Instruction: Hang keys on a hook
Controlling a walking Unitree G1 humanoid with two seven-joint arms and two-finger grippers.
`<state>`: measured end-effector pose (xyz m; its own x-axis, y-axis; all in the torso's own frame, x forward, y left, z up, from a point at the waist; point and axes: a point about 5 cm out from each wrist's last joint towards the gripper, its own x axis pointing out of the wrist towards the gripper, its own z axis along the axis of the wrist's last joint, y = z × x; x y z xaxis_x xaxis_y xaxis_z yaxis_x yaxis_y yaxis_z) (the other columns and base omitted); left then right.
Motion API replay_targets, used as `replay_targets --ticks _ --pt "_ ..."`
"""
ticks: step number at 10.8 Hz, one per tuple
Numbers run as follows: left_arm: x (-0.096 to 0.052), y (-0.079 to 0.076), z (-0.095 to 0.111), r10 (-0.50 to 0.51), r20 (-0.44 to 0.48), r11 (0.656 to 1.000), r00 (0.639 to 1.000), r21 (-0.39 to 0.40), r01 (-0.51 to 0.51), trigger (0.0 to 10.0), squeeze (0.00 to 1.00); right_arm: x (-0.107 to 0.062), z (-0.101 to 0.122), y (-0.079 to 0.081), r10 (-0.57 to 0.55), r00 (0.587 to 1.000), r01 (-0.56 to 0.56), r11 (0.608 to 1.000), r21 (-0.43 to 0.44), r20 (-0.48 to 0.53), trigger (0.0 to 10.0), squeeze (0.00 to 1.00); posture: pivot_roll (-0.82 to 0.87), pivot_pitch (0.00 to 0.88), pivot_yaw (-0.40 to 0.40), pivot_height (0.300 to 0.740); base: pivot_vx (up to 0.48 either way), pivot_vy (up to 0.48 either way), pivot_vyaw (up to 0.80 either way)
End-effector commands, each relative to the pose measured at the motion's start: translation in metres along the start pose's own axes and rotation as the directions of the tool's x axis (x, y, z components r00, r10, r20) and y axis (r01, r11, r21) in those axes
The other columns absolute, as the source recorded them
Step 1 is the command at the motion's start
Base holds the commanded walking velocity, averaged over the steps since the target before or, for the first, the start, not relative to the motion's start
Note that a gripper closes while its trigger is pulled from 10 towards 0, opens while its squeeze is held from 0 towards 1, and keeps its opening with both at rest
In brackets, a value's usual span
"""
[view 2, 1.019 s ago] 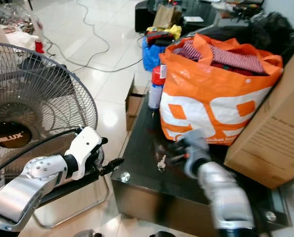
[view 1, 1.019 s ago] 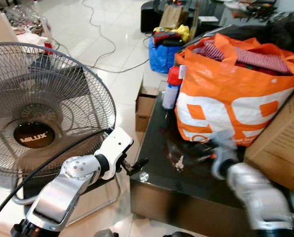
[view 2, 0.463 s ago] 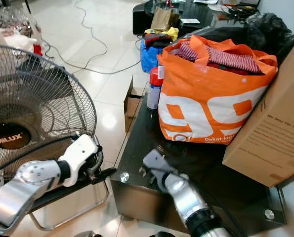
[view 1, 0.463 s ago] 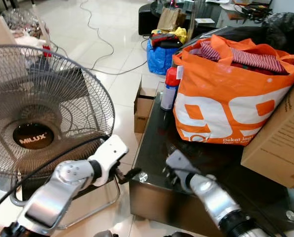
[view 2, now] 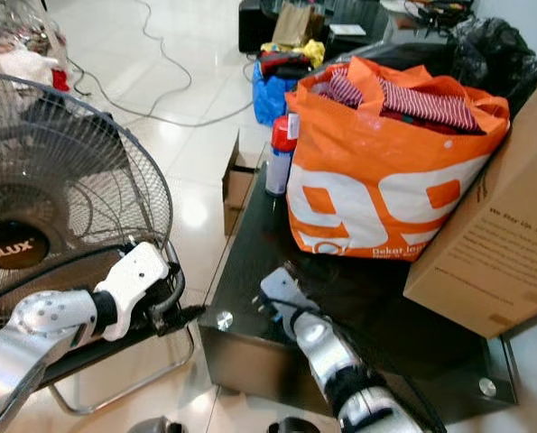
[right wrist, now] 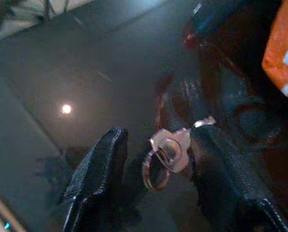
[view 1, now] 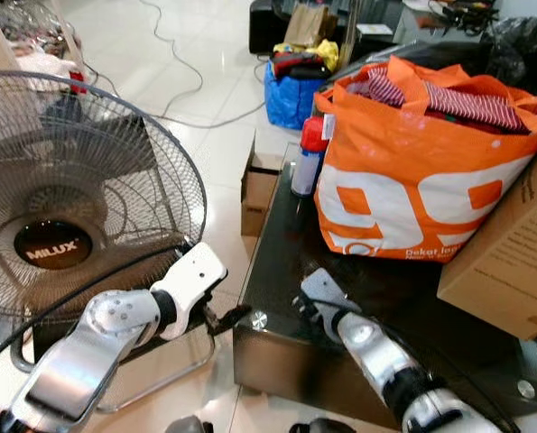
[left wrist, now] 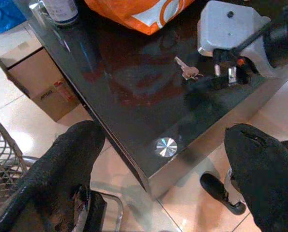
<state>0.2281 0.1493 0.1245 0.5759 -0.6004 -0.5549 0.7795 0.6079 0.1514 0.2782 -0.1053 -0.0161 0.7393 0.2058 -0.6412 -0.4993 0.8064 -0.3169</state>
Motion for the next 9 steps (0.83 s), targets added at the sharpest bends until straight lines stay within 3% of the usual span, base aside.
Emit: replay_targets --ticks 1,2,3,5,6,7,9 --pt "-0.004 -0.002 0.0 -0.008 -0.004 1.0 1.0 -0.003 0.008 10.0 0.62 0.0 -0.006 -0.001 -0.022 0.999 0.022 0.999 0.031 -0.026 10.0 0.0 -0.01 0.126 -0.064 0.74 0.0 0.0 0.0" --pt "-0.006 -0.003 -0.001 -0.011 -0.012 1.0 1.0 -0.003 0.011 10.0 0.62 0.001 -0.011 -0.003 -0.036 0.998 0.036 0.999 0.0 -0.058 9.9 0.0 -0.01 0.13 -0.063 0.74 0.0 0.0 0.0" --pt "-0.006 -0.003 -0.002 -0.013 -0.015 1.0 1.0 -0.004 0.013 10.0 0.62 0.001 -0.015 -0.002 -0.026 0.996 0.025 1.0 -0.014 -0.083 5.1 0.0 -0.01 0.128 -0.062 0.74 0.0 0.0 0.0" --pt "-0.004 -0.005 0.0 -0.017 -0.013 1.0 1.0 -0.008 0.017 10.0 0.62 0.001 -0.018 0.0 0.014 0.996 -0.014 1.0 -0.001 -0.085 3.8 0.0 -0.02 0.116 -0.061 0.74 0.0 0.0 0.0" --pt "-0.003 -0.005 0.001 -0.02 -0.01 1.0 1.0 -0.007 0.02 10.0 0.62 0.001 -0.019 -0.002 0.016 0.996 -0.016 1.0 0.0 -0.089 0.6 0.0 -0.02 0.112 -0.06 0.74 0.0 0.0 0.0" --pt "-0.002 -0.005 0.001 -0.02 -0.009 1.0 1.0 -0.007 0.02 10.0 0.62 0.001 -0.02 -0.003 0.017 0.996 -0.017 1.0 -0.002 -0.091 0.0 0.0 -0.02 0.112 -0.06 0.74 0.0 0.0 0.0" --pt "0.0 -0.004 0.001 -0.022 -0.009 1.0 1.0 -0.006 0.022 10.0 0.62 0.0 -0.021 -0.009 0.027 0.995 -0.027 1.0 0.004 -0.093 0.0 0.0 -0.03 0.1 -0.059 0.74 0.0 0.0 0.0"
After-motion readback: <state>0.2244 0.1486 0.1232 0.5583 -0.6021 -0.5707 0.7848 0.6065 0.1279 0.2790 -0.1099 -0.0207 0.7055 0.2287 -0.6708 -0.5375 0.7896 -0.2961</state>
